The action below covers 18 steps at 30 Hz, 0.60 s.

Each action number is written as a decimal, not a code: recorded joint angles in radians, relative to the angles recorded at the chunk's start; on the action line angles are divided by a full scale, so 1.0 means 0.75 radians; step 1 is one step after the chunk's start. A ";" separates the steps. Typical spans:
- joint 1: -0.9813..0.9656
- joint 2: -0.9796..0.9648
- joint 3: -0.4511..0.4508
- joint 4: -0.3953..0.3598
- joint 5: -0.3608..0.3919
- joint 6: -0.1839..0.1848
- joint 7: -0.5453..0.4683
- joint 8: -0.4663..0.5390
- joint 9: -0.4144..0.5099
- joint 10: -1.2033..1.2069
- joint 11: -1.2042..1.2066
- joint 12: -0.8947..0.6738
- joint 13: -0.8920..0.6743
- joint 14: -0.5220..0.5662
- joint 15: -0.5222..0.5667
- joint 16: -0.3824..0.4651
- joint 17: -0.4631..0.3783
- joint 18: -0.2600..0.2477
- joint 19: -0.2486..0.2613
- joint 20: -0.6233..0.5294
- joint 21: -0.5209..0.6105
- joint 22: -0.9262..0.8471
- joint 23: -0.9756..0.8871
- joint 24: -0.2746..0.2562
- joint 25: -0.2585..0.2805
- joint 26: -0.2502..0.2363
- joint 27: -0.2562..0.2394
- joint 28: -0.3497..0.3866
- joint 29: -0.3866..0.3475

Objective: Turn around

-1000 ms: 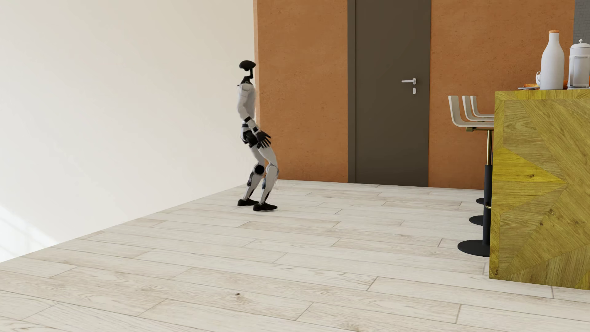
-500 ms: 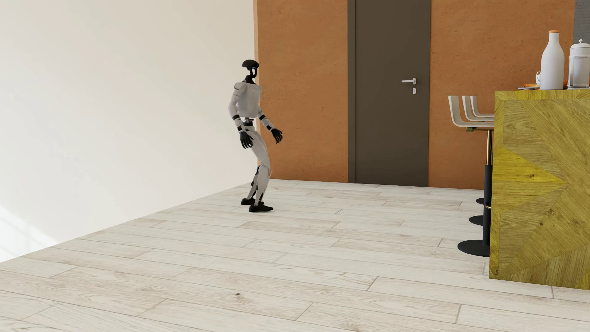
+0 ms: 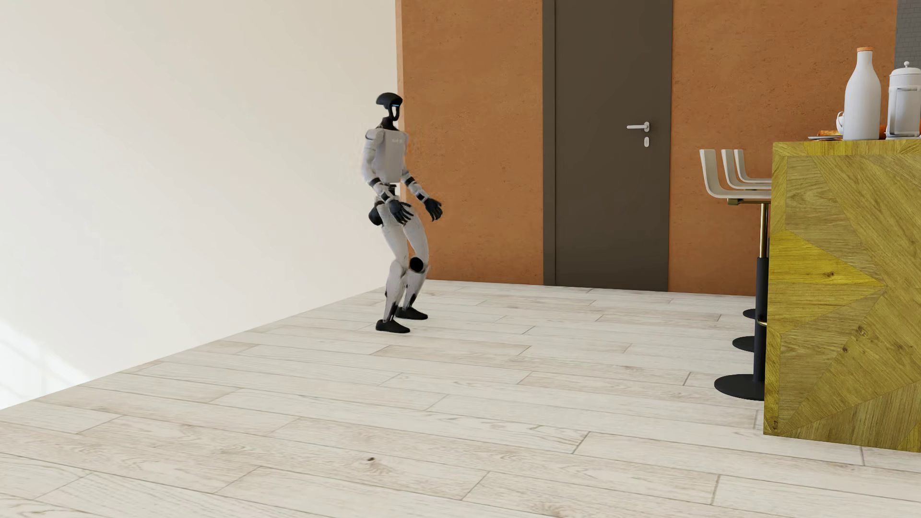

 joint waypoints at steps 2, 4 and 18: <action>0.004 -0.007 0.062 0.002 0.000 0.042 0.001 0.011 -0.006 -0.046 -0.026 0.107 -0.042 0.036 0.018 -0.041 0.046 -0.145 0.010 0.018 0.059 0.022 -0.001 -0.007 0.004 0.086 -0.098 0.015 0.000; 0.007 -0.007 0.067 -0.002 0.001 0.058 0.018 0.033 0.018 -0.048 -0.037 0.110 -0.029 0.039 0.032 -0.046 0.052 -0.136 0.019 0.020 0.053 -0.018 0.025 0.051 -0.035 0.173 -0.100 -0.007 0.009; 0.001 -0.011 -0.021 -0.002 0.010 -0.010 0.036 0.063 -0.022 -0.016 -0.029 0.063 0.017 0.033 0.044 -0.049 0.006 -0.126 0.031 0.014 0.029 -0.003 -0.008 0.134 -0.082 0.097 0.025 -0.043 0.042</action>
